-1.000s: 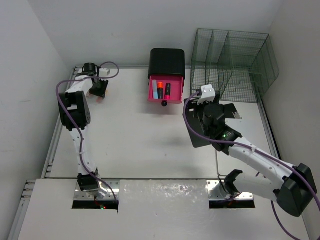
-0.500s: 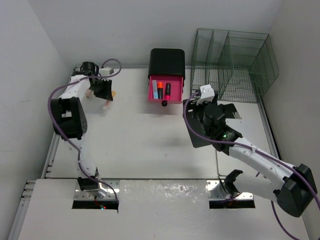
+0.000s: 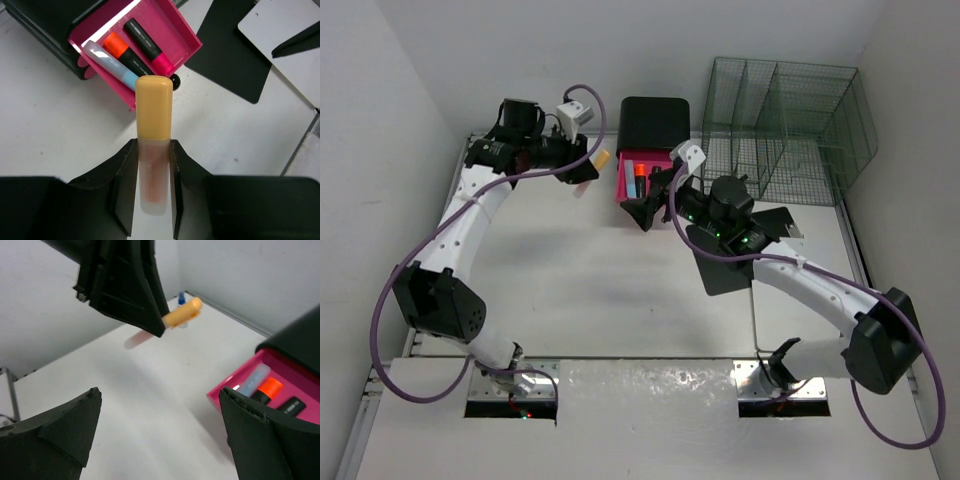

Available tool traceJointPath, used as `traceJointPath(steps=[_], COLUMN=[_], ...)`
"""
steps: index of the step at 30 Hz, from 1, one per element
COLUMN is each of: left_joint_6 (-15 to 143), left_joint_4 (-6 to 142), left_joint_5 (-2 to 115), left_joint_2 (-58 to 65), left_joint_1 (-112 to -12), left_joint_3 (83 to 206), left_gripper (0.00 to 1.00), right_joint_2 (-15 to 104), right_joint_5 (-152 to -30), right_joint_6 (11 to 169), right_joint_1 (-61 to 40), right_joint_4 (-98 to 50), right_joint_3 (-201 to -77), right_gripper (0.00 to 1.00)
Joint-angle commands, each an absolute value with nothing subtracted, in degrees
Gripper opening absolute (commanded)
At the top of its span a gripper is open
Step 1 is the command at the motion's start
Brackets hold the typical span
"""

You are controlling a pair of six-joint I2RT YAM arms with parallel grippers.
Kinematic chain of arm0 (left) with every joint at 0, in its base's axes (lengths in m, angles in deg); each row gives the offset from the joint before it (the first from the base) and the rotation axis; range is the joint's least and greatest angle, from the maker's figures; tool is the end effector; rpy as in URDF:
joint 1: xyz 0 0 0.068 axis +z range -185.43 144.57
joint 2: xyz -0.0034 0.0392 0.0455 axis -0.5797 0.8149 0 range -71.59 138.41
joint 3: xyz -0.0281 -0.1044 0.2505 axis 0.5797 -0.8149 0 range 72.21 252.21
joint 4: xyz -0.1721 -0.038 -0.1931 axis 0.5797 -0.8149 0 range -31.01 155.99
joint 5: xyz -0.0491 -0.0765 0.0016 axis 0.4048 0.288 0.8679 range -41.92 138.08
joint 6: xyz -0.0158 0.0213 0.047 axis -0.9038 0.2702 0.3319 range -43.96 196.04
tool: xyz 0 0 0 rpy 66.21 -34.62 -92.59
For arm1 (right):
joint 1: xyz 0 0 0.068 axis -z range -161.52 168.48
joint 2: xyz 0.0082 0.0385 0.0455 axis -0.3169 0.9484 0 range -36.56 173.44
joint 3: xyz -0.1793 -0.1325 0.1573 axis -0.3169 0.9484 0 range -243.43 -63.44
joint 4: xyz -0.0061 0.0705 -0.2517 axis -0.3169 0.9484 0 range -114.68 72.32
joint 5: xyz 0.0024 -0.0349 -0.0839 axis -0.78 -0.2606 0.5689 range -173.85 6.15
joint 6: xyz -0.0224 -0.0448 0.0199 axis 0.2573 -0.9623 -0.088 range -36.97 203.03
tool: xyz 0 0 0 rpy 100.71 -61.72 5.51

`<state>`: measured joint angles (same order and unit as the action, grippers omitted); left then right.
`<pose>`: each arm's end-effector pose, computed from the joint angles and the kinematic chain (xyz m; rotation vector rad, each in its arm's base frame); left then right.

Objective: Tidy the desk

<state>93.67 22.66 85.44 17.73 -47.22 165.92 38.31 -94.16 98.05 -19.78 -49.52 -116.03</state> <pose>0.3245 -0.0898 0.3918 0.8777 1.9822 -0.6705 0.2391 0.1966 0.3359 -0.4658 1.5229 0.8712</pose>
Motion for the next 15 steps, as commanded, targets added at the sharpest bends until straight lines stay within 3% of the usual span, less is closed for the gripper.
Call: traceJointPath(steps=[1, 5, 8, 10, 15], left_joint_6=[96.34, 100.45, 107.39, 109.61, 114.45], left_joint_4=[21.52, 23.37, 19.87, 18.63, 15.81], left_joint_5=[89.82, 94.38, 101.40, 103.86, 105.38], left_joint_2=[13.51, 9.80, 9.19, 9.18, 9.27], left_joint_1=[-47.11, -48.61, -50.72, -51.24, -52.39], left_joint_3=[164.58, 161.86, 161.94, 161.94, 162.47], left_gripper=[0.00, 0.00, 0.00, 0.00, 0.00], right_joint_2=[37.27, 38.40, 42.08, 43.59, 44.12], right_joint_5=[-103.89, -110.28, -129.39, -134.60, -138.08], right_joint_6=[96.30, 104.53, 107.02, 107.37, 100.45], right_joint_1=[-18.27, -14.06, -11.42, -9.74, -7.10], right_joint_4=[-55.61, -64.97, -69.06, -68.62, -64.06], right_joint_3=[-117.84, -117.75, -121.51, -122.93, -122.58], right_gripper=[0.97, 0.96, 0.95, 0.94, 0.93])
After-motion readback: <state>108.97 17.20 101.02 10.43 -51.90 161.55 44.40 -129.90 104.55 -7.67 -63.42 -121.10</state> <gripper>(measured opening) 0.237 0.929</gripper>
